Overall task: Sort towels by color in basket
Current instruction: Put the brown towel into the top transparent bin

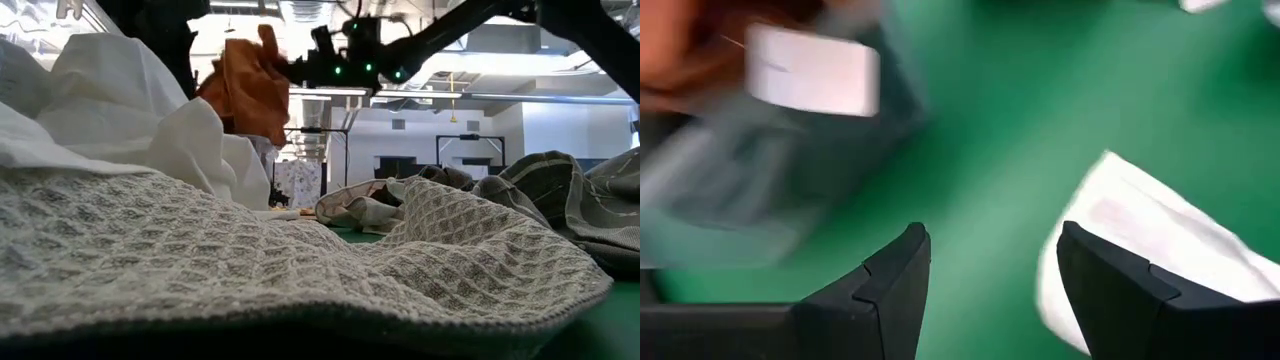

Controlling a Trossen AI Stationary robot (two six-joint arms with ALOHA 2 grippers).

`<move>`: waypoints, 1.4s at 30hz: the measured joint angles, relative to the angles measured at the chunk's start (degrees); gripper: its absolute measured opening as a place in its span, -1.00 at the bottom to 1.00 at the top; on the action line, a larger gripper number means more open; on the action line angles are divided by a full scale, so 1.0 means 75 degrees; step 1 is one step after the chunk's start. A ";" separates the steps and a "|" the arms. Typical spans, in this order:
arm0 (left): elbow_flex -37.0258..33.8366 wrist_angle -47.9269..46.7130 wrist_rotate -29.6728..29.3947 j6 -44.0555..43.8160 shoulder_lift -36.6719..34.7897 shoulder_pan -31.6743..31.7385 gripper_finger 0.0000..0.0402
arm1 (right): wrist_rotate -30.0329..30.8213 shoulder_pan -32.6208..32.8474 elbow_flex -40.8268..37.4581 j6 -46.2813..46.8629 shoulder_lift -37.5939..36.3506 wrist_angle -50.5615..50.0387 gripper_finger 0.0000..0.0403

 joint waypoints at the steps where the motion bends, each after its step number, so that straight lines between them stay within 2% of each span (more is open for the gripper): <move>1: 0.0134 -0.0290 -0.0138 -0.0063 0.0001 0.0003 0.04 | -0.0045 -0.0033 0.0000 0.0041 0.0090 -0.0035 -0.88; 9: 0.1165 -0.1446 -0.0708 0.0183 0.0002 0.0006 0.04 | -0.0293 -0.0057 0.0000 -0.0129 0.0597 -0.0088 -0.88; 14: 0.1737 -0.2280 -0.1509 0.0187 0.0002 0.0006 0.04 | -0.0244 -0.0034 0.0000 -0.0765 0.0606 -0.0657 -0.88; 19: 0.1842 -0.2695 -0.2289 0.0639 0.0004 0.0160 0.04 | -0.0041 -0.0024 0.0000 -0.0932 0.0606 -0.0822 -0.88; 27: 0.1436 -0.2730 -0.2628 0.2115 0.0008 0.1164 0.04 | 0.0112 -0.0002 0.0000 -0.1001 0.0606 -0.1277 -0.88; 34: 0.1435 -0.2557 -0.3222 0.3243 0.0008 0.2123 0.04 | 0.0138 0.0155 0.0000 -0.1558 0.0606 -0.1934 -0.88; 38: 0.1435 -0.1901 -0.3001 0.4451 0.0008 0.2771 0.04 | 0.0140 0.0338 0.0000 -0.1975 0.0606 -0.2205 -0.85; 42: 0.1432 -0.0811 -0.2398 0.6074 -0.0029 0.3264 0.04 | 0.0147 0.0464 0.0000 -0.2160 0.0606 -0.2374 -0.80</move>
